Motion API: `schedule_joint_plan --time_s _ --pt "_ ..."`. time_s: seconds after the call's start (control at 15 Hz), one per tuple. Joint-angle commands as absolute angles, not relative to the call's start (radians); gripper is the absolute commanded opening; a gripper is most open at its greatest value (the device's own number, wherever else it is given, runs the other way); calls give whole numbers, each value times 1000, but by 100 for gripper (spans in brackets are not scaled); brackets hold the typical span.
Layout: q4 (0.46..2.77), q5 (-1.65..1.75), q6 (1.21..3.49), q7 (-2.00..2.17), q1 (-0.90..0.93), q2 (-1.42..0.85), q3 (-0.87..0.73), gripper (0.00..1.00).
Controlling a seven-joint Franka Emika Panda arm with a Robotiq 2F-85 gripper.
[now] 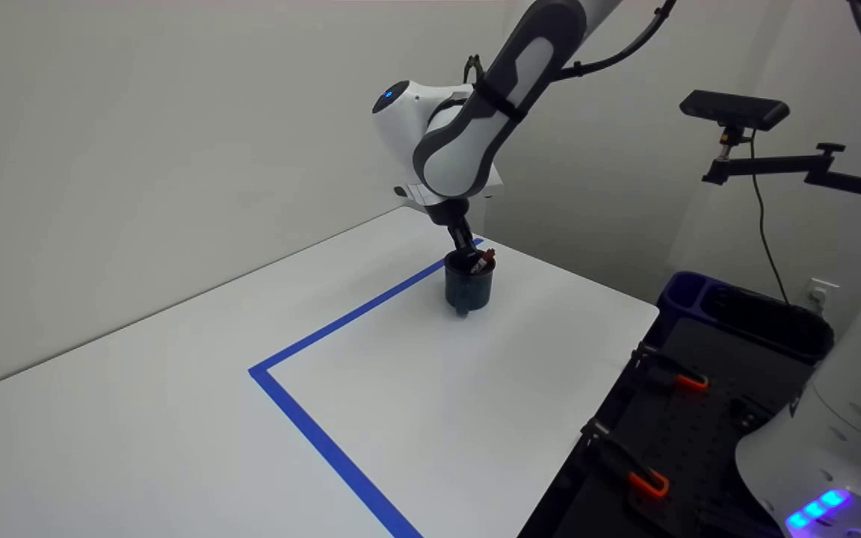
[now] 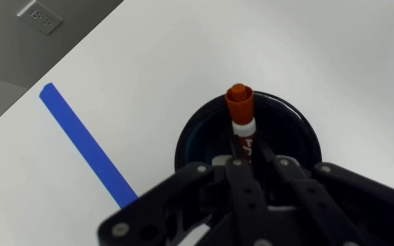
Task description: Put the sharpie on the table
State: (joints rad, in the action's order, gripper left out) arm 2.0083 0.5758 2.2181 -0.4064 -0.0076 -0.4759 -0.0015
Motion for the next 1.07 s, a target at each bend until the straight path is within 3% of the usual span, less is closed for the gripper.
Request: schedule_joint_plan --time_s 0.0,0.07,0.13,0.33,0.8,1.0 --pt "1973 562 2214 -437 -15 -504 -1 27" --pt "1968 561 2214 -438 -17 -511 -1 29" --pt "1964 559 2213 -439 -18 -518 -1 39" --pt "1952 556 2213 -439 -23 -534 -2 33" --pt "1931 551 2211 -440 -29 -557 -3 0" --pt "1930 550 2210 -442 -31 -558 -3 0"
